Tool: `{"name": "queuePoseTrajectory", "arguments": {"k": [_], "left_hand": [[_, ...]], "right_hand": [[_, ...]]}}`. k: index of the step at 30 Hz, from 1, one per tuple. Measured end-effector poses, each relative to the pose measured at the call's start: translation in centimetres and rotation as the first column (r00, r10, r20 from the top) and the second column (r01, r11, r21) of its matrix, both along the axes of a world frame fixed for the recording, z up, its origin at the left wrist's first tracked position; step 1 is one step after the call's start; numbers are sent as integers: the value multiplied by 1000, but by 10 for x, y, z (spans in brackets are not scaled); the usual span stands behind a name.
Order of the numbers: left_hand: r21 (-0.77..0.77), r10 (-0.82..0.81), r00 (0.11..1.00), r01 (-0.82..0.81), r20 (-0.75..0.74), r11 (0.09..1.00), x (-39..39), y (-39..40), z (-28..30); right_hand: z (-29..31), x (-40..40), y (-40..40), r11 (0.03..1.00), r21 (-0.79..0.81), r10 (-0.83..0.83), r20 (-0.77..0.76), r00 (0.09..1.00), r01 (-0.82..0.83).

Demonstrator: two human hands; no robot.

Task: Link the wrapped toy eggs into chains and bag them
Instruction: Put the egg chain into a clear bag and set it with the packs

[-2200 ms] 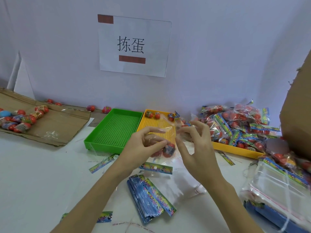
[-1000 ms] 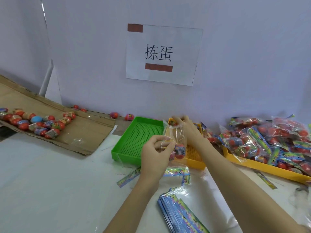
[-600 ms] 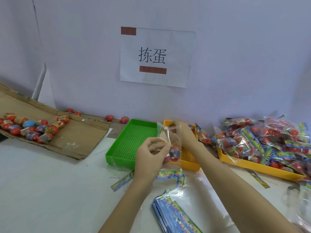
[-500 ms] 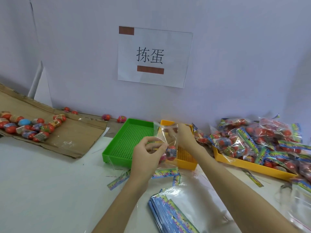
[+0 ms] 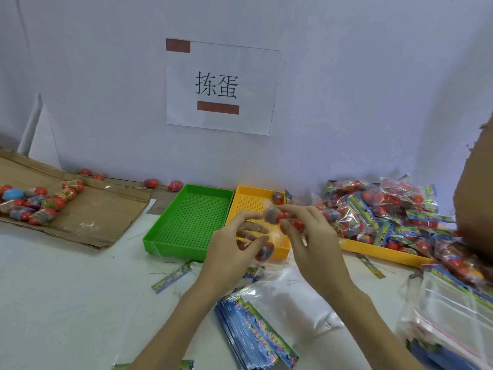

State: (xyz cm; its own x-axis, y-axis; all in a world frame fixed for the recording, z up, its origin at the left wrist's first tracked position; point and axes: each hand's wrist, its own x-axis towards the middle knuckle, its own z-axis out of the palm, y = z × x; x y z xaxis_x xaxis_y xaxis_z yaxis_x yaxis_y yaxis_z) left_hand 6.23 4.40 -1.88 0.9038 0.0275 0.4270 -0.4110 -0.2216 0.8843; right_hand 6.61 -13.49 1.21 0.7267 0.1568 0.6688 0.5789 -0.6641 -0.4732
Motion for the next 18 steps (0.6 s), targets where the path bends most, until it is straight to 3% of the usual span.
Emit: {"name": "queuePoseTrajectory", "arguments": {"k": [4,8,13,18], "left_hand": [[105,-8,999,2,53,994,-1,4,-1],[156,-89,993,75,84,985,0,6,-4],[186,-100,984,72,147,980,0,4,-6],[82,-72,996,66,62,994,2,2,-8]], "right_hand": [[1,1,-4,979,-200,29,-92,995,-47],[3,2,-12,964,-233,86,-173,981,-125],[8,4,-15,977,-128,141,-199,970,-169],[17,3,-19,990,97,122,-161,979,-107]]}}
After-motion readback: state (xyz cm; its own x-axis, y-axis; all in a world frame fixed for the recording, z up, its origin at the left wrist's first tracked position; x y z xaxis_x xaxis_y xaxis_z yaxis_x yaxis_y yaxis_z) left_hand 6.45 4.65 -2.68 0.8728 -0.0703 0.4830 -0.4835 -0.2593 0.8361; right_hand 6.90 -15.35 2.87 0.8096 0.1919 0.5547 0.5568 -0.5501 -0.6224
